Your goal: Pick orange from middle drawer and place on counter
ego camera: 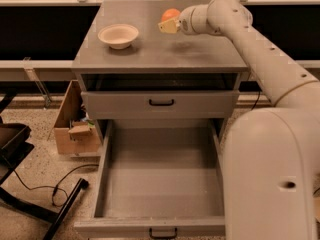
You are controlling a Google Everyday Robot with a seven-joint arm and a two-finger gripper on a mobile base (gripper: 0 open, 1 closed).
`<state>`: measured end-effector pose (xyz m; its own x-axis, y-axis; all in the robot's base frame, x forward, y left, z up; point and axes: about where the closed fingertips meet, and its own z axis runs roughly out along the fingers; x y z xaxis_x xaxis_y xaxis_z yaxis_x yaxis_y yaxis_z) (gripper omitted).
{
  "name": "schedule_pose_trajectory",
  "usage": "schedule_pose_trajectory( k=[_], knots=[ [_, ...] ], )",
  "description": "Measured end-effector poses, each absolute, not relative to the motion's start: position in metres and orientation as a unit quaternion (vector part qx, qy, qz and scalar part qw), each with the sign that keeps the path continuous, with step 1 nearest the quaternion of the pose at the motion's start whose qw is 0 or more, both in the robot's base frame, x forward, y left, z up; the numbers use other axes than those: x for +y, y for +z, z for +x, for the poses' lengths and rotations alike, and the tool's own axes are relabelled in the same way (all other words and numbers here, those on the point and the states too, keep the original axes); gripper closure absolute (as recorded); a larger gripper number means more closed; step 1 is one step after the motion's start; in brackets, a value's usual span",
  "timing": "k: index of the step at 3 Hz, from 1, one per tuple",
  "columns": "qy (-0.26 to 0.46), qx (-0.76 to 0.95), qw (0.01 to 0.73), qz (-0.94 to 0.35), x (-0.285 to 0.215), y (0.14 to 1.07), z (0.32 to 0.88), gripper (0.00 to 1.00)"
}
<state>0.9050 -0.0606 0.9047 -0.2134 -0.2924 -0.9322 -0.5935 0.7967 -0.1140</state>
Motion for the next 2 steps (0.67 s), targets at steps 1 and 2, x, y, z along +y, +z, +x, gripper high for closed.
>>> schedule_pose_trajectory(
  k=[1,2],
  knots=[
    [0.159,0.780,0.544,-0.266,-0.058,0.874,0.934,1.00],
    [0.176,0.798,0.523,-0.242,-0.064,0.839,0.942,1.00]
  ],
)
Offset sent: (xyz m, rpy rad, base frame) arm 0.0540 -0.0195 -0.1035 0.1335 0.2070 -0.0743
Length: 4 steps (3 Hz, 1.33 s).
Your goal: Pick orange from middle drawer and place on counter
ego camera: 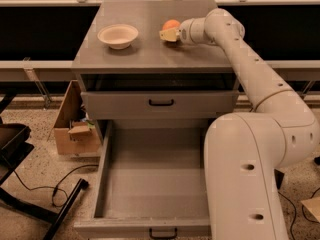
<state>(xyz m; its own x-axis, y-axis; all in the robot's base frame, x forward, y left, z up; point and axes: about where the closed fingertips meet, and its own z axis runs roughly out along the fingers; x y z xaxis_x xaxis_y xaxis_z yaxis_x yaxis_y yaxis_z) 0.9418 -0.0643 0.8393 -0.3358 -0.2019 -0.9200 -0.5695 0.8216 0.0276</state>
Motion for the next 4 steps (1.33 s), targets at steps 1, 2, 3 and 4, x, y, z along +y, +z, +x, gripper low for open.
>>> schedule_pose_trajectory(
  k=[1,2,3,4],
  knots=[
    [0.176,0.798,0.523,-0.242,-0.0643,0.8467,0.9418,0.82],
    [0.176,0.798,0.523,-0.242,-0.0643,0.8474,0.9418,0.59],
    [0.176,0.798,0.523,-0.242,-0.0642,0.8473,0.9418,0.28],
    [0.176,0.798,0.523,-0.242,-0.0642,0.8473,0.9418,0.04]
  ],
)
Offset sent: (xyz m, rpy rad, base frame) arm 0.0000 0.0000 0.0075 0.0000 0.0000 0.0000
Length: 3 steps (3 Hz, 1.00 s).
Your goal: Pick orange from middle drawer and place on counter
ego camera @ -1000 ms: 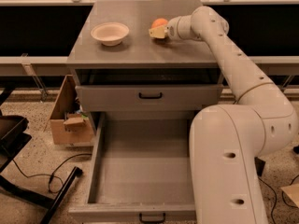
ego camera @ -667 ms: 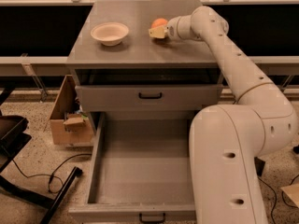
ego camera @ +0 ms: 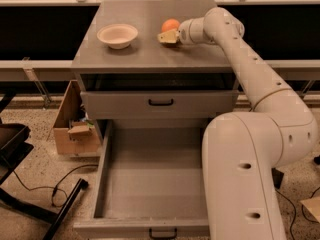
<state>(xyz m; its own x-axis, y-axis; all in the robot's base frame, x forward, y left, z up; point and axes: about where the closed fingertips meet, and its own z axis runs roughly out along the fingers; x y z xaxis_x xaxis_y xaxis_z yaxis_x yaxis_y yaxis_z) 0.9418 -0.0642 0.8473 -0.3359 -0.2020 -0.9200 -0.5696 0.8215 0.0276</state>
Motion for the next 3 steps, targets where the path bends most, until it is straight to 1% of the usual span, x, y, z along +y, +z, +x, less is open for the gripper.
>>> schedule_pose_trajectory(
  k=[1,2,3],
  knots=[
    [0.177,0.797,0.524,-0.243,-0.063,0.847,0.941,0.00],
    [0.180,0.795,0.525,-0.247,-0.059,0.848,0.941,0.00],
    [0.163,0.776,0.546,-0.271,-0.054,0.877,0.931,0.00]
  ],
)
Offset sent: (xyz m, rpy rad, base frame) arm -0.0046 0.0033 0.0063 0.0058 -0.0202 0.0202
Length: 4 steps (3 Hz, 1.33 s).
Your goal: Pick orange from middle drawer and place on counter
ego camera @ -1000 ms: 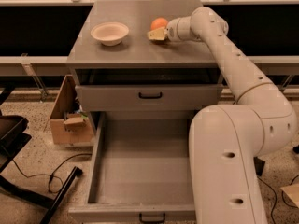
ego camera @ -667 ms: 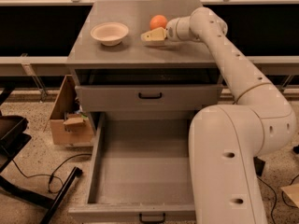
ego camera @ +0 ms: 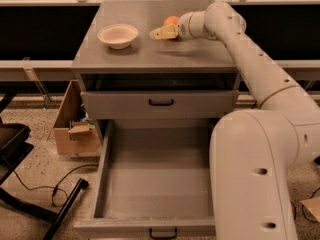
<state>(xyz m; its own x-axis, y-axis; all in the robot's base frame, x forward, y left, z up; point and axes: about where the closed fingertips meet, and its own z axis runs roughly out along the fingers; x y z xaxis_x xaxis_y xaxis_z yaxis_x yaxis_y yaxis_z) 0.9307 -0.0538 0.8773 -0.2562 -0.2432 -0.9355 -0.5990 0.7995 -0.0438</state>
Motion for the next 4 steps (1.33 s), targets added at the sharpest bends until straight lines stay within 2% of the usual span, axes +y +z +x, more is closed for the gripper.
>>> schedule_pose_trajectory(
  k=[2,4],
  knots=[
    [0.071,0.741,0.596,-0.301,-0.077,0.974,0.873,0.00],
    [0.023,0.709,0.654,-0.262,-0.143,1.037,0.754,0.00]
  ],
)
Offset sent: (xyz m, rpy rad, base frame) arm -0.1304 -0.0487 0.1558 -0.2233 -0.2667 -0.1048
